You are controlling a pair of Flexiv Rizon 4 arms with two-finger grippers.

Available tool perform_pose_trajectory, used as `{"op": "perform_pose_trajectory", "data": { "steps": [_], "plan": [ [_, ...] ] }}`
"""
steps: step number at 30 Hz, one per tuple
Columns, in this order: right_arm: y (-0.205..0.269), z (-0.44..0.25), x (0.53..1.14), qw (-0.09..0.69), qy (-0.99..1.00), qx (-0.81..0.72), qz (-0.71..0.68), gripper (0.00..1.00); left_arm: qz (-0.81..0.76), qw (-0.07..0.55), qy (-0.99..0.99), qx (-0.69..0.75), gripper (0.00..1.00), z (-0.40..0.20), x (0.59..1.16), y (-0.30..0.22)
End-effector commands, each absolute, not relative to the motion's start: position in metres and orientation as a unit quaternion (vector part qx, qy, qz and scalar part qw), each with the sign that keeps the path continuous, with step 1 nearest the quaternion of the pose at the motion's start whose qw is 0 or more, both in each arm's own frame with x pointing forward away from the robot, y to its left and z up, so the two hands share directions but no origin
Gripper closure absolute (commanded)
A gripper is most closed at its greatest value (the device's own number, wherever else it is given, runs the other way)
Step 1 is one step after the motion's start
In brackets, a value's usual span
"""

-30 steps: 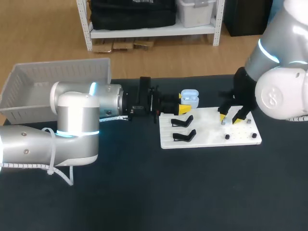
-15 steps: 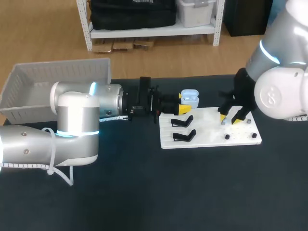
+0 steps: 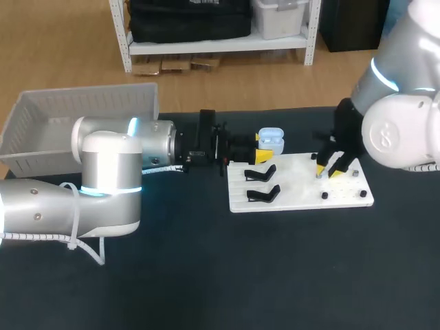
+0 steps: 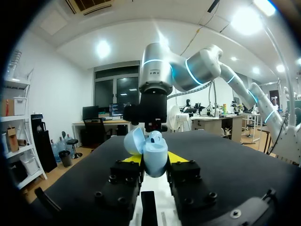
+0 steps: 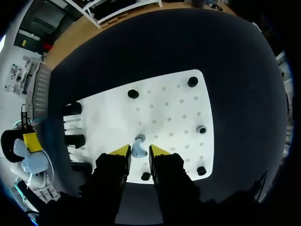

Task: Pick up each earbud case from the left stands, insert the matching earbuds, close the lid, and place the case in the box.

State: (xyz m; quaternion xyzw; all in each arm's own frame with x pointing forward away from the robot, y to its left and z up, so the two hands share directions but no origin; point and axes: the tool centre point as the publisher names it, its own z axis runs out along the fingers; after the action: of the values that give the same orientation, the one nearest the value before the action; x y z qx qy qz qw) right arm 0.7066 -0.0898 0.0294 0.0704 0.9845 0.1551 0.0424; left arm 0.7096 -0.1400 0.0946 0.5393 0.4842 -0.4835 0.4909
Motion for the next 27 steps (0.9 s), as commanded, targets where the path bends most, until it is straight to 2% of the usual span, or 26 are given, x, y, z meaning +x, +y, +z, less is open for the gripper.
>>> {"op": "perform_pose_trajectory", "data": {
  "steps": [1, 5, 7, 19, 27],
  "plan": [
    [-0.089, 0.029, 0.708, 0.041, 0.985, 0.071, 0.154, 0.78, -0.482, 0.494, 0.484, 0.538, 1.00, 0.094, 0.708, -0.140],
    [-0.089, 0.028, 0.707, 0.040, 0.985, 0.071, 0.151, 0.88, -0.482, 0.494, 0.484, 0.538, 1.00, 0.094, 0.708, -0.140],
    [-0.089, 0.028, 0.707, 0.040, 0.985, 0.072, 0.150, 1.00, -0.482, 0.494, 0.484, 0.538, 1.00, 0.094, 0.708, -0.140],
    [-0.096, 0.048, 0.697, 0.041, 0.986, 0.075, 0.141, 1.00, -0.482, 0.494, 0.484, 0.538, 1.00, 0.094, 0.708, -0.140],
    [-0.101, 0.084, 0.694, 0.045, 0.987, 0.082, 0.134, 1.00, -0.482, 0.494, 0.484, 0.538, 1.00, 0.094, 0.708, -0.140]
  ]
}}
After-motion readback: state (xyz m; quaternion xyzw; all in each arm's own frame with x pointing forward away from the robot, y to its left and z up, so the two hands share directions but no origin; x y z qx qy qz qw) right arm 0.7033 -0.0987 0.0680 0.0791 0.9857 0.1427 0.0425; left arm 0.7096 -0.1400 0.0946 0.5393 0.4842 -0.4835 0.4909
